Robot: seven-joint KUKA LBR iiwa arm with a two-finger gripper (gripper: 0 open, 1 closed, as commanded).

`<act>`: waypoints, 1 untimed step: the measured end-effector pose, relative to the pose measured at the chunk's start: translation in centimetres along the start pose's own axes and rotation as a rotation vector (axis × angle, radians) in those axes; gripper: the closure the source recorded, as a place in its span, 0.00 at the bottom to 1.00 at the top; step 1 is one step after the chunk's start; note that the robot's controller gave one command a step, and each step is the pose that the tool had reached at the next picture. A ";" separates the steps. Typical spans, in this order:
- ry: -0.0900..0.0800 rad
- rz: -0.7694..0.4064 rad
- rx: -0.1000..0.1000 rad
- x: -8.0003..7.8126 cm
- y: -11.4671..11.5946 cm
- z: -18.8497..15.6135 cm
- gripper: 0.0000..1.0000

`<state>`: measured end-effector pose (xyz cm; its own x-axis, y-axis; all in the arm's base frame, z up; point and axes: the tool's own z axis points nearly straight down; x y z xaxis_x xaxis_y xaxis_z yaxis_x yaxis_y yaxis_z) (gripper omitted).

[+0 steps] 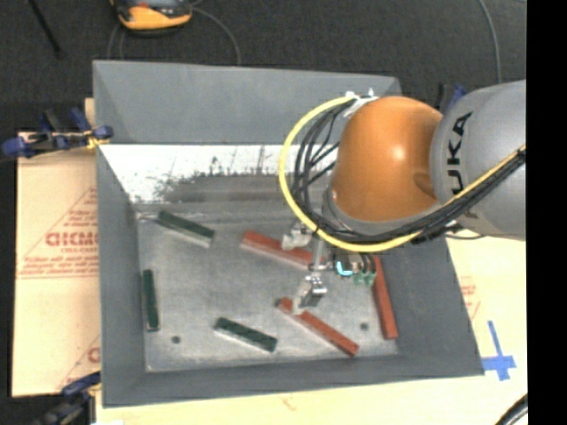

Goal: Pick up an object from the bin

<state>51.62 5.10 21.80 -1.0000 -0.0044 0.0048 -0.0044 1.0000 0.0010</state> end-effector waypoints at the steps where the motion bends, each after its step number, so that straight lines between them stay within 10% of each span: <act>1: -0.008 0.001 -0.001 -0.2 0.0 -0.4 0.00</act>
Offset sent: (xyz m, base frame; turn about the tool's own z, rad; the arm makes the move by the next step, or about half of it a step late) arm 0.0113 0.0092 -0.1480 0.0180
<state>51.77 5.09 22.17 -1.0000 -0.0031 -0.0028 -0.0032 1.0000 0.0016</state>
